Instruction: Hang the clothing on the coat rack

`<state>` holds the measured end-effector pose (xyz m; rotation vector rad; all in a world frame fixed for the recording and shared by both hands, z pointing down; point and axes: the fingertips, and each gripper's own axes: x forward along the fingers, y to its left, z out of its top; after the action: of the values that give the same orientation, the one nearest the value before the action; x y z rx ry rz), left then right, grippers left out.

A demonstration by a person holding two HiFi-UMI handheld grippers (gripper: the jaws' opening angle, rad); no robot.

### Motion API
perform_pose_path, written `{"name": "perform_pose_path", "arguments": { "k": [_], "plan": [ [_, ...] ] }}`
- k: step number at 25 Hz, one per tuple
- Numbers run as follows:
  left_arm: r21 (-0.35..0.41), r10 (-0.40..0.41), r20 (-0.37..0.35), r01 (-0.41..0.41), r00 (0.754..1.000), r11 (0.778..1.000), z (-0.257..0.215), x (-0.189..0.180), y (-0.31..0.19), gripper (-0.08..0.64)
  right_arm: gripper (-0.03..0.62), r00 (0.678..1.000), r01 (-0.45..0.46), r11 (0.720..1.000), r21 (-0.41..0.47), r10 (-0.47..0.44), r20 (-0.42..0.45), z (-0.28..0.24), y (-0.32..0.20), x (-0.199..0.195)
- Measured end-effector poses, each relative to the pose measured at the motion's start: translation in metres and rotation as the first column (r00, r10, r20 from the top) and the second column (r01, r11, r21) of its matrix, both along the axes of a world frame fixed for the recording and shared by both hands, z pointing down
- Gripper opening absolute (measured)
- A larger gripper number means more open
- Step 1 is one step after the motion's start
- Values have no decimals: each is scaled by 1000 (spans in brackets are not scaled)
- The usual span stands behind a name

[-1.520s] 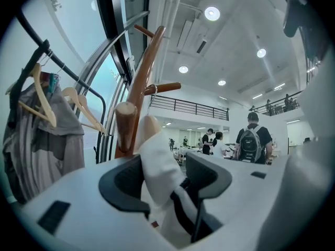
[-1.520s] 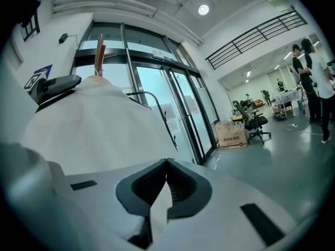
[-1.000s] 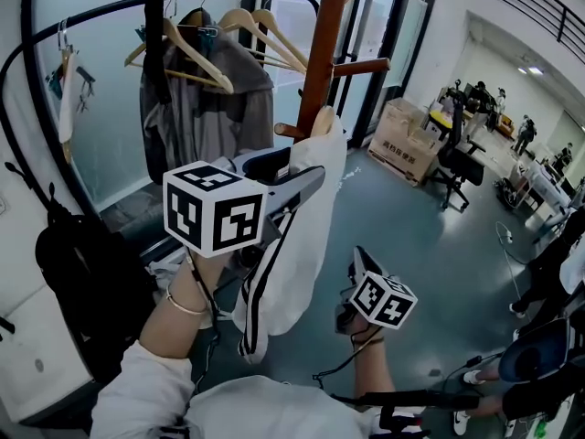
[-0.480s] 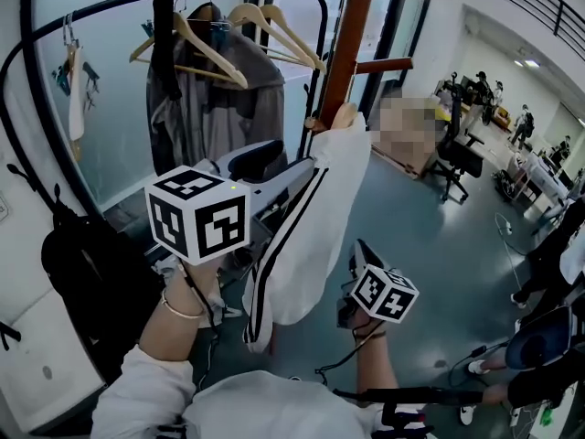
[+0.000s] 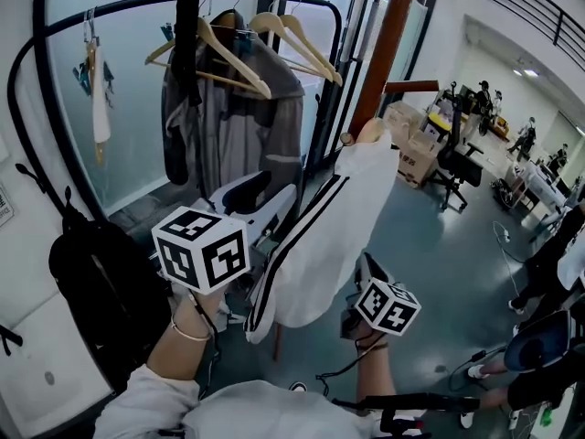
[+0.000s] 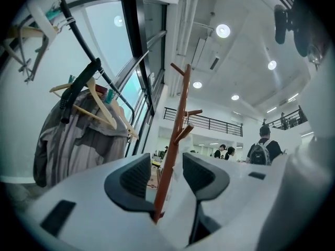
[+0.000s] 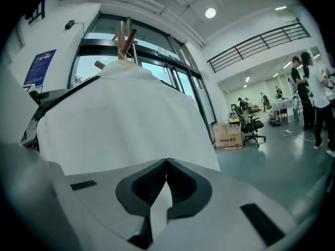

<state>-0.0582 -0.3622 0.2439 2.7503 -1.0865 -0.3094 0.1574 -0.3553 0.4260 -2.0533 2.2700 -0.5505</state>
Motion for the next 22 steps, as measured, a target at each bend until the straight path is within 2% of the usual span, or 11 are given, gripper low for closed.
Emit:
{"name": "perform_pose_path", "arguments": {
  "k": [3, 8, 11, 15, 19, 22],
  "plan": [
    [4, -47, 7, 47, 999, 999, 10, -11, 4, 169, 23, 1000, -16, 1000, 1, 16, -10, 1, 6, -1],
    [21, -184, 81, 183, 980, 983, 38, -32, 3, 77, 23, 999, -26, 1000, -4, 26, -28, 4, 16, -5],
    [-16, -204, 60, 205, 977, 979, 59, -40, 9, 17, 23, 998, -29, 1000, 1, 29, -49, 5, 24, -6],
    [-29, -247, 13, 248, 969, 968, 75, -48, 20, 8, 23, 997, -19, 1000, 24, 21, -75, -2, 28, -4],
    [-4, -353, 51, 353, 934, 936, 90, -52, 29, 8, 23, 994, 2, 998, 61, 5, -111, -14, 31, -1],
    [-44, -389, 87, 393, 917, 918, 114, -47, 39, 8, 23, 992, 22, 998, 63, -14, -122, -13, 39, 4]
  ]
}}
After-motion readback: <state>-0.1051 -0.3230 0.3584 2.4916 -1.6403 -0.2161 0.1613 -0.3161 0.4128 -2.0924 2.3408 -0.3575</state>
